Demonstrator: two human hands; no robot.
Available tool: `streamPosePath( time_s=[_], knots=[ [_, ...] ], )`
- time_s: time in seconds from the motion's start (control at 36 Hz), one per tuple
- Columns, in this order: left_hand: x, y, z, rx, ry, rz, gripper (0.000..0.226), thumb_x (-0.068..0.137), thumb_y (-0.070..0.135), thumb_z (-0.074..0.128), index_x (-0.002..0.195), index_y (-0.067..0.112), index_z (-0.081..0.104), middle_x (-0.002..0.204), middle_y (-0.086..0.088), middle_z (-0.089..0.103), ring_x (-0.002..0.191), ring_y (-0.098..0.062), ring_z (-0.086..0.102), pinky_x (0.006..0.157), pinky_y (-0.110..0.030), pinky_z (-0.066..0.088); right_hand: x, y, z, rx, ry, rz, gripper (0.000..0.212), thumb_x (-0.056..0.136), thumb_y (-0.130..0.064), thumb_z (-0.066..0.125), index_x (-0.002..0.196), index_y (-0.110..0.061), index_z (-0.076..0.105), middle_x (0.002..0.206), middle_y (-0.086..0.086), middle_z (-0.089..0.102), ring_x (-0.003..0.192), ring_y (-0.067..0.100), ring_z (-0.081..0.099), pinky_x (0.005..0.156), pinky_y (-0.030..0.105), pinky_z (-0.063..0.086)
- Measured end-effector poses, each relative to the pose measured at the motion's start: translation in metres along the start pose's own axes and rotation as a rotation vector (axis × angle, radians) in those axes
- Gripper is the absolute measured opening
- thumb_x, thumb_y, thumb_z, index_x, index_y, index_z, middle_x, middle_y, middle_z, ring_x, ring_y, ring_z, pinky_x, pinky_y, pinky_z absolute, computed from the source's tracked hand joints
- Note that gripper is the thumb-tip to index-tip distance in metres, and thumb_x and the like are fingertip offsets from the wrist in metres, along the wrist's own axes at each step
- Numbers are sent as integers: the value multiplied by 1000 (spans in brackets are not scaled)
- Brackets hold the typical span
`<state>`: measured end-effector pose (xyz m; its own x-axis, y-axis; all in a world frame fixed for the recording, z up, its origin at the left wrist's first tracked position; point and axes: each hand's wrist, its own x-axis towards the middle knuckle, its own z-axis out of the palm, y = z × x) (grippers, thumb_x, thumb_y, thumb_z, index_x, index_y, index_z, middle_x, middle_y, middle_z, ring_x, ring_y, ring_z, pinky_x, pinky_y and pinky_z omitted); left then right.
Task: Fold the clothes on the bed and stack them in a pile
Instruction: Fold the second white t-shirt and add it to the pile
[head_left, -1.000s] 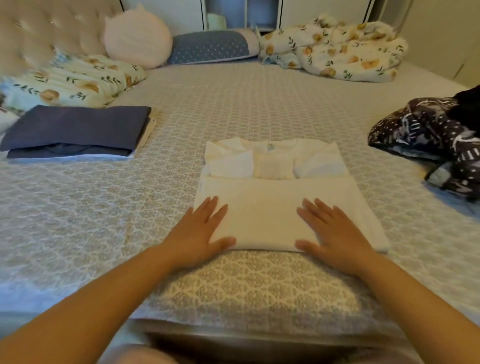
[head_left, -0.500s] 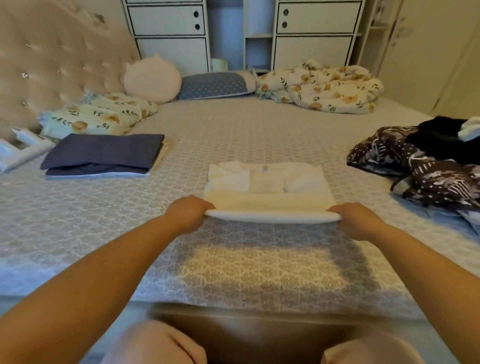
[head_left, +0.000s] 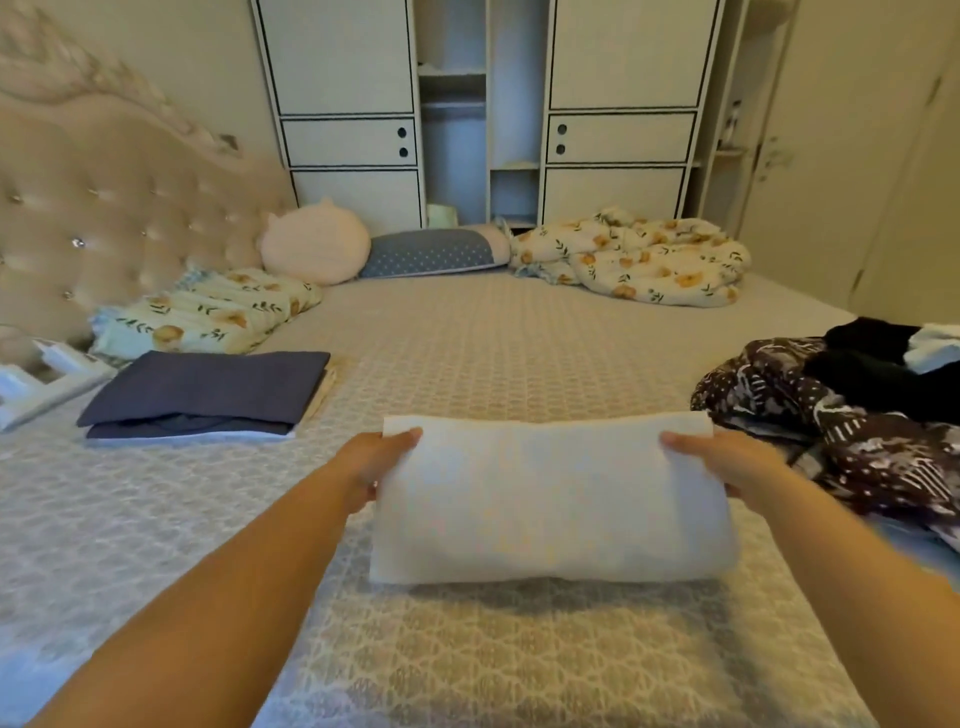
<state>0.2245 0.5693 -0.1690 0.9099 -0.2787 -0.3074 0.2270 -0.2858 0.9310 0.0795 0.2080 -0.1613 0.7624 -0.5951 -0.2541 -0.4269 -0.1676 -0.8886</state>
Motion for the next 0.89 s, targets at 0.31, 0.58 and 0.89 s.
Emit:
streamPosePath(
  time_s=[0.31,0.58,0.89],
  knots=[
    [51,-53,47,573,498,64,40,100,42,38,131,19,50,135,-13,34,117,-34,40,93,-45,38,43,40,61,-548,447,-33,44,98,-41,37,122,-12,59,125,16,49,110,38,48,93,44,41],
    [71,-69,57,436,447,41,47,102,38,34,146,20,35,140,-15,48,125,-36,47,104,-50,38,71,67,80,-541,424,-99,43,102,-37,30,127,-9,51,122,19,58,105,37,55,76,37,38],
    [92,-72,42,399,390,29,44,101,38,40,137,16,48,133,-14,53,117,-34,51,86,-36,39,87,67,85,-553,395,-101,40,103,-29,32,126,-1,49,126,23,49,110,38,48,82,38,36]
  ],
)
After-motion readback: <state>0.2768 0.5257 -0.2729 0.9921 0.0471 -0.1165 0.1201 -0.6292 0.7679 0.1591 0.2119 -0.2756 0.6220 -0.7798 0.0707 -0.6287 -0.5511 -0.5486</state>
